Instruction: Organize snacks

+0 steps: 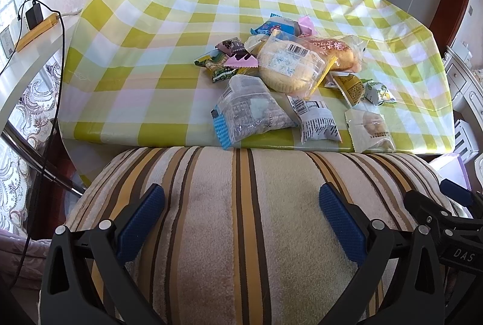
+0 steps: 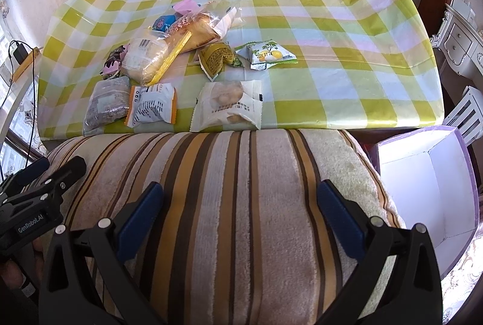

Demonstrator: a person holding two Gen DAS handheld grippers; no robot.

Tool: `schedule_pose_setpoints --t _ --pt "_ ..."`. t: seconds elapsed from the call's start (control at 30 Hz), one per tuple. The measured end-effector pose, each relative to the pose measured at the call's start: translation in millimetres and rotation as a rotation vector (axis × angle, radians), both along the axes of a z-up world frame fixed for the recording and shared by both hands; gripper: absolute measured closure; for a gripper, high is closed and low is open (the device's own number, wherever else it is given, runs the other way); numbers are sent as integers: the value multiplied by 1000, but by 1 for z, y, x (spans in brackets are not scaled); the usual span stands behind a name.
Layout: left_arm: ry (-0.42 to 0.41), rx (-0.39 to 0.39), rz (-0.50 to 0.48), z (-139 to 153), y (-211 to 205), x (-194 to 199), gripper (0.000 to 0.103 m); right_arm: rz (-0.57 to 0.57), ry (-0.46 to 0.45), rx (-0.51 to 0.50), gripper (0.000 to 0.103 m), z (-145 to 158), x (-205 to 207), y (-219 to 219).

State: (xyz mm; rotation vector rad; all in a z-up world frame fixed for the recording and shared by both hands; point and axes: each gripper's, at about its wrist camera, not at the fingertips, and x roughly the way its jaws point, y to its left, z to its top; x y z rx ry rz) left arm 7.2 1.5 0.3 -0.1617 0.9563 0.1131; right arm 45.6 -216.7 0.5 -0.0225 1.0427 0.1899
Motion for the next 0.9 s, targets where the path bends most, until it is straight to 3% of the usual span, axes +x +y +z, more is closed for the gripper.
schedule_pose_setpoints --t 0.17,0.33,0.63,0.9 --pt "1 -19 7 2 2 10 4 -32 14 44 1 0 11 -3" --pt "-6 -72 24 1 9 25 5 12 7 -8 1 -3 27 6" --pt "-2 -135 77 -3 20 62 8 -7 50 -6 1 -13 65 11" --pt "53 -143 118 -16 27 95 9 16 80 -70 1 -25 100 33"
